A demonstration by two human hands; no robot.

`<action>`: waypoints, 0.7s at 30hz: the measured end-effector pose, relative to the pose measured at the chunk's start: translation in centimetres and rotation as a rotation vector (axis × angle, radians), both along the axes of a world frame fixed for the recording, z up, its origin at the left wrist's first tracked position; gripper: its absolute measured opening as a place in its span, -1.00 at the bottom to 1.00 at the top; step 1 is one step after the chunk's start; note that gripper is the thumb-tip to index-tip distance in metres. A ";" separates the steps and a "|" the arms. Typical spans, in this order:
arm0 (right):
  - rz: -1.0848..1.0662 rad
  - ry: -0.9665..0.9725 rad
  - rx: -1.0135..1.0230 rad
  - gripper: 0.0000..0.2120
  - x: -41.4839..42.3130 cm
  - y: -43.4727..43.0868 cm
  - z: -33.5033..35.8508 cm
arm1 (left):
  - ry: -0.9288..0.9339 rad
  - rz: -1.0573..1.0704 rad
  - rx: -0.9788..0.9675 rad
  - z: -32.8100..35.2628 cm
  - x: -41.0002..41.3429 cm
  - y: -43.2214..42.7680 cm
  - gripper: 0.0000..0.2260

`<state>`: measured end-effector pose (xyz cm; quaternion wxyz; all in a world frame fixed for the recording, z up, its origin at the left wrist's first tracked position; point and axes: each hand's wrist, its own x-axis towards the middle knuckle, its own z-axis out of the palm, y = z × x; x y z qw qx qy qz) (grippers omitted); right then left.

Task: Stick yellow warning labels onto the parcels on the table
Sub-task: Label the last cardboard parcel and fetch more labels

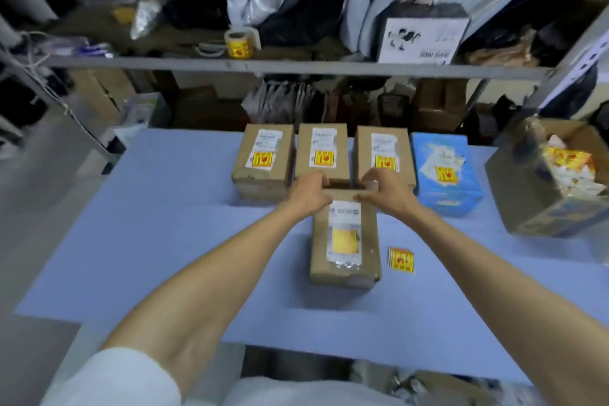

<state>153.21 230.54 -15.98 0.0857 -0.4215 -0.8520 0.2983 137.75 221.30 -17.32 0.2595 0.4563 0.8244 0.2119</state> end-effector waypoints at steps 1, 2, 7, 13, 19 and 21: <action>-0.009 -0.001 -0.023 -0.56 0.5 -0.8 -1.1 | -0.023 0.028 0.001 -1.1 0.3 -0.6 -0.67; -0.021 -0.002 -0.040 -0.53 1.0 -1.5 -2.3 | -0.047 0.065 0.003 -2.1 0.5 -1.2 -0.63; -0.130 0.055 -0.190 -0.39 3.8 -3.6 -6.2 | -0.256 0.139 0.000 -6.1 2.2 -3.4 -0.35; -0.342 0.278 -0.401 -0.53 4.9 -5.7 -8.6 | -0.632 0.297 0.119 -8.2 3.1 -5.8 -0.30; -0.353 0.427 -0.524 -0.35 5.0 -7.4 -9.8 | -0.775 0.340 0.192 -8.7 4.2 -7.6 -0.24; -0.318 0.452 -0.556 -0.35 5.2 -7.6 -10.1 | -0.770 0.354 0.194 -8.8 4.4 -7.8 -0.24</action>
